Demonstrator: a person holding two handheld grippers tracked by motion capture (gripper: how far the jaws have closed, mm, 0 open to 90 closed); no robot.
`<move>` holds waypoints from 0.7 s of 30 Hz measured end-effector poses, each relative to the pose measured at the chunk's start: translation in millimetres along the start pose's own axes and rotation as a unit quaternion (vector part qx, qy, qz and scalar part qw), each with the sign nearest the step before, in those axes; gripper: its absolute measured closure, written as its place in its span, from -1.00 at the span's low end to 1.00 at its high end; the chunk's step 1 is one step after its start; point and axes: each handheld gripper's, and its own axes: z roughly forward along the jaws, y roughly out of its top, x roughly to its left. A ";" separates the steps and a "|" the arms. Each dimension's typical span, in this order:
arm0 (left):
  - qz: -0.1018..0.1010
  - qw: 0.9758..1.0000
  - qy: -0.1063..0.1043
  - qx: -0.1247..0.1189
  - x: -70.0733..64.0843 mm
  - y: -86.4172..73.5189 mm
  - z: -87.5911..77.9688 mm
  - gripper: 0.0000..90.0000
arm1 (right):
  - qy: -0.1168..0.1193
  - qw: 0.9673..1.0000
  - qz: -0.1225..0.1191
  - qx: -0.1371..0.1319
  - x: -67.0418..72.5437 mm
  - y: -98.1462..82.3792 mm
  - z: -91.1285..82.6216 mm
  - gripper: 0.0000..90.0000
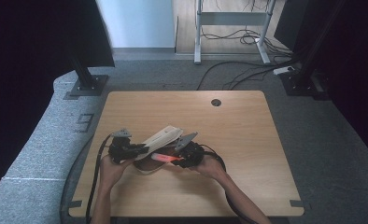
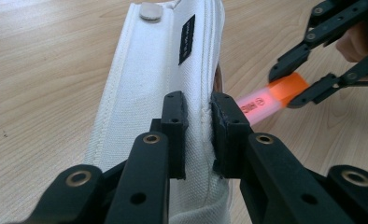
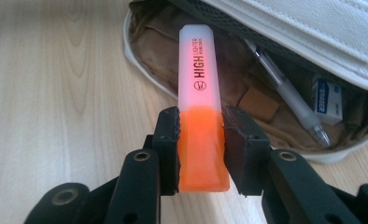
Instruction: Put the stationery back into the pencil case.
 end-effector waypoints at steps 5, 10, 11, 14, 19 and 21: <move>-0.001 1.000 0.001 -0.002 0.1 0.1 -0.4 0.71 | -0.003 1.000 -0.002 0.006 -2.9 6.5 10.1 0.47; -0.001 1.000 0.002 -0.002 0.0 0.2 -0.8 0.71 | -0.005 1.000 -0.009 0.012 -3.1 12.3 17.9 0.47; -0.001 1.000 0.002 -0.002 0.0 0.3 -0.8 0.71 | -0.007 1.000 -0.011 0.013 -2.8 13.4 19.3 0.47; -0.002 1.000 0.002 -0.002 0.0 0.3 -0.8 0.71 | -0.006 1.000 -0.013 0.013 -3.0 16.7 23.8 0.47; -0.002 1.000 0.002 -0.003 0.0 0.4 -1.0 0.71 | -0.008 1.000 -0.019 0.018 -1.7 21.1 31.7 0.47; -0.001 1.000 0.002 -0.003 -0.1 0.4 -0.8 0.71 | -0.007 1.000 -0.021 0.017 -1.9 22.7 35.2 0.47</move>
